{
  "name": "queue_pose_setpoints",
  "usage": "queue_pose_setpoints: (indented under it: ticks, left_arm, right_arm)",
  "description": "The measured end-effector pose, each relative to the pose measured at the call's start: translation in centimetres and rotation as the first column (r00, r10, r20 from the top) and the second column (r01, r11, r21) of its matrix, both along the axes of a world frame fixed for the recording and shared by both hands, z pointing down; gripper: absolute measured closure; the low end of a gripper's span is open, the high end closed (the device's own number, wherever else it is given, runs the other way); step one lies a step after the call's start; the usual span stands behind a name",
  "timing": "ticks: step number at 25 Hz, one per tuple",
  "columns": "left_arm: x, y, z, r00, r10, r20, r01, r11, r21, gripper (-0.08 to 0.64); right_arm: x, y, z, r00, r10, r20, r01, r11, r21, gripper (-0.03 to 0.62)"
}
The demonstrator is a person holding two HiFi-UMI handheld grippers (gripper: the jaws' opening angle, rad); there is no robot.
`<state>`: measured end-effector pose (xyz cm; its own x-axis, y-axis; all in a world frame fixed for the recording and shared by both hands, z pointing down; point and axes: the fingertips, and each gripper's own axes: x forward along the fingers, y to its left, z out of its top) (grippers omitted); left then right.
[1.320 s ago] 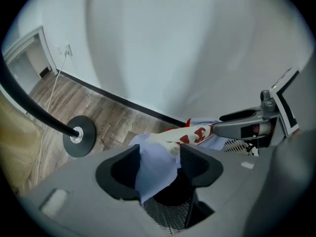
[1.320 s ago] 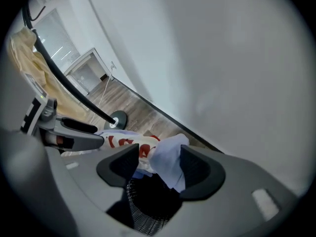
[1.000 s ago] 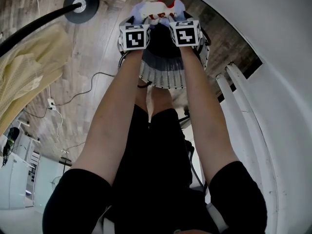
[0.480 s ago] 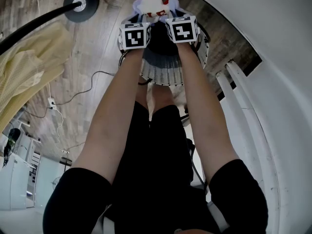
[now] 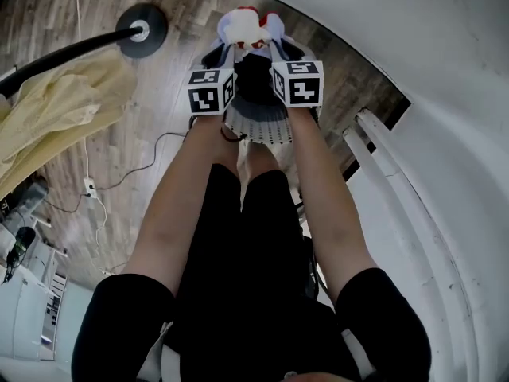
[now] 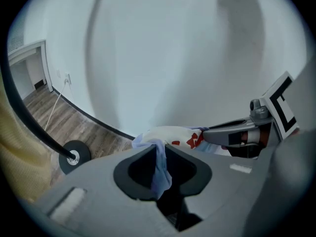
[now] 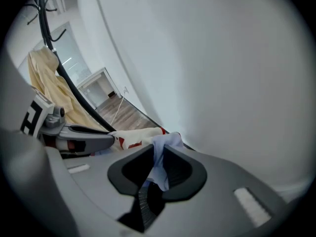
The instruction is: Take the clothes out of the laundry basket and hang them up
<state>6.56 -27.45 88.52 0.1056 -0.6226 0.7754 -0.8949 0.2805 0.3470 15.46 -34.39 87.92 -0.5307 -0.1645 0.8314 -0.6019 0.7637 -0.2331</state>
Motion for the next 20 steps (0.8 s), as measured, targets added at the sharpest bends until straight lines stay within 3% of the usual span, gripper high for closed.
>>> queue_pose_setpoints:
  ticks: [8,15,20]
  left_arm:
    - [0.2,3.3,-16.8,0.999,-0.027,0.044,0.018,0.978,0.206,0.505]
    - [-0.5,8.8,-32.1,0.993,-0.103,0.054,0.074,0.918,0.389,0.505]
    - [0.6,12.7,-41.9,0.989,-0.114,0.090,0.055,0.866,0.496,0.505]
  right_arm:
    - [0.6,3.1,-17.2,0.977,-0.017,0.211,-0.026,0.980,0.196,0.529]
    - [0.4,8.4,-33.5,0.912,-0.088,0.401,-0.061,0.937,0.345,0.529]
    - [0.9,12.2,-43.5,0.855,-0.182,0.485,-0.047,0.905,0.423,0.529]
